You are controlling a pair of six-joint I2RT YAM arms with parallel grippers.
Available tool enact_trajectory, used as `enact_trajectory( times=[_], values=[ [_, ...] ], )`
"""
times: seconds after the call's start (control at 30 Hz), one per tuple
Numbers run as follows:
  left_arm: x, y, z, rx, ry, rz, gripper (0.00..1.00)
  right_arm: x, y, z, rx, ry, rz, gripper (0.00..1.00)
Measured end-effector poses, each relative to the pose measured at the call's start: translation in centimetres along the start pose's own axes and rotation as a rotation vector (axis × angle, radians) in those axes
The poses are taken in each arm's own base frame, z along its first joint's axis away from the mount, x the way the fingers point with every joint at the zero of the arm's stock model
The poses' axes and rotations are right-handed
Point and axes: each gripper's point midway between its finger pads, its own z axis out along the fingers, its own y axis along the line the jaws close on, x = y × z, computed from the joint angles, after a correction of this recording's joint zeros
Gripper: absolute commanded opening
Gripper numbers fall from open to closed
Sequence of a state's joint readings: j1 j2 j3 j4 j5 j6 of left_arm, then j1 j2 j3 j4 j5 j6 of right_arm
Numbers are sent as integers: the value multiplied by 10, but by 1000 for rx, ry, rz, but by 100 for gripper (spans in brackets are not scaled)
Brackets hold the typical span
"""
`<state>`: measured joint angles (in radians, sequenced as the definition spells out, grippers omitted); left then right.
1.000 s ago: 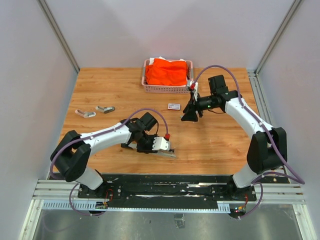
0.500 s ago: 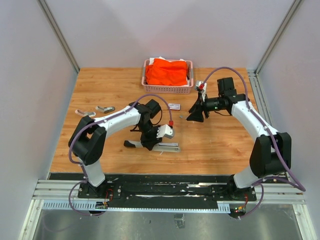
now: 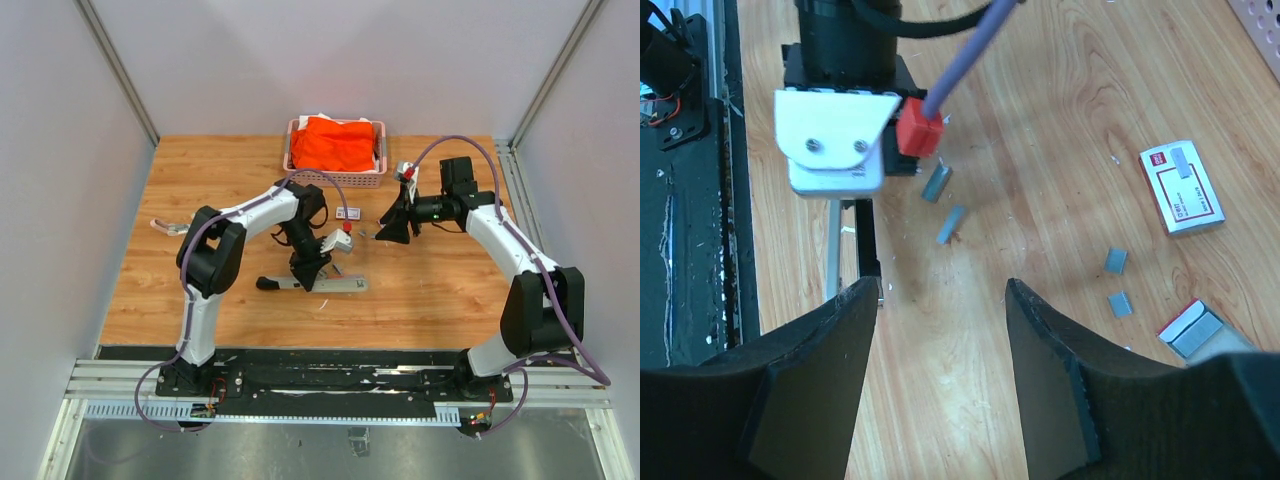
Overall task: Unload the staples from the stapler
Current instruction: Unload the staple at the center of the board.
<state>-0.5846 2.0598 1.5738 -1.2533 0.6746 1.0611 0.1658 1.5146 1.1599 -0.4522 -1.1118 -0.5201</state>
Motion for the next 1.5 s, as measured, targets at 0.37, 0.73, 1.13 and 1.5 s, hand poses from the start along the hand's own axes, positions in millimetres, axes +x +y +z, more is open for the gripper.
enact_trajectory(
  times=[0.37, 0.73, 1.13, 1.5],
  values=[
    [2, -1, -3, 59, -1, -56, 0, 2, 3, 2, -18, -12, 1, 56],
    [18, -2, -27, -125, 49, -45, 0, 3, 3, 2, -22, -15, 0, 56],
    [42, 27, -47, -441, 114, -81, 0, 5, 2, 3, -19, -16, -2, 56],
    [56, 62, -91, -838, 135, -132, 0, 7, -3, -2, -2, -19, 8, 56]
  ],
)
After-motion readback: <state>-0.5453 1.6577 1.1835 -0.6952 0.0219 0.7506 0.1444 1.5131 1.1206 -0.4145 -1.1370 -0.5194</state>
